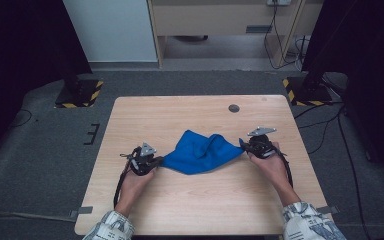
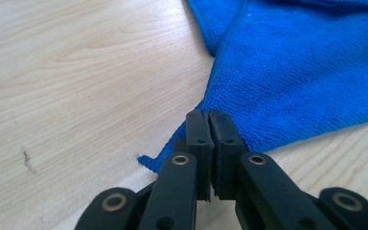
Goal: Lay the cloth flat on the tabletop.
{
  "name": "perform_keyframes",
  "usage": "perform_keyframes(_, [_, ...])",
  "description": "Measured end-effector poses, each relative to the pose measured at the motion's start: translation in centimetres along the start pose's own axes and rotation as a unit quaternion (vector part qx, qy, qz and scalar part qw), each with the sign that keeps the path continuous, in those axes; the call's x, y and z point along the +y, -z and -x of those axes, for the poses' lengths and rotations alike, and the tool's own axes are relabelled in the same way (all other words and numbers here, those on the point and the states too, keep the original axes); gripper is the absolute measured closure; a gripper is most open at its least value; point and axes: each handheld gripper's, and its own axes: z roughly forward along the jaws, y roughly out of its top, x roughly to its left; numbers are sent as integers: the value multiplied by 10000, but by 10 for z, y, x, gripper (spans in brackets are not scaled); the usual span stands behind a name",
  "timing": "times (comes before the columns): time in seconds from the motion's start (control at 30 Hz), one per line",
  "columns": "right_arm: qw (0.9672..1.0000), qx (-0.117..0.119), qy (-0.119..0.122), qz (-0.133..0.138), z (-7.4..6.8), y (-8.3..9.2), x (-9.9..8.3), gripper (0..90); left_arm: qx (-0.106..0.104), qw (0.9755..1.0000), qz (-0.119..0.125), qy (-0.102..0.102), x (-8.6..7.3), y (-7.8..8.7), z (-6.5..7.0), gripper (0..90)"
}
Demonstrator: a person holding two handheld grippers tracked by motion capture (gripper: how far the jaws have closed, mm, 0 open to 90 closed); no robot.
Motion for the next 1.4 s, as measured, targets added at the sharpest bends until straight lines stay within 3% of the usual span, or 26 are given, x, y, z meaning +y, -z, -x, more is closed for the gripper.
perform_keyframes(0.1, [9999,88,-91,107,-3,-1,-3,893,-26,10000,38,55,-2,1,1,843])
perform_keyframes(0.27, [9997,143,4,172,-9,-2,-4,890,58,9995,221,209,1,3,2,609])
perform_keyframes(0.47, [9995,281,-58,163,-12,-6,-5,888,-23,9975,698,109,10,9,11,538])
perform_keyframes(0.57, [9995,319,52,50,-16,-13,-6,888,-132,9965,826,3,16,7,21,525])
perform_keyframes(0.77, [9991,400,105,-59,-22,-22,-6,887,-386,9955,841,-199,25,-5,41,491])
perform_keyframes(1.0, [9989,445,116,-119,-25,-30,-5,887,-737,9936,814,-249,35,-18,57,451])
perform_keyframes(1.4, [9983,493,297,-124,-35,-39,4,887,-948,9922,723,-371,50,-44,70,411])
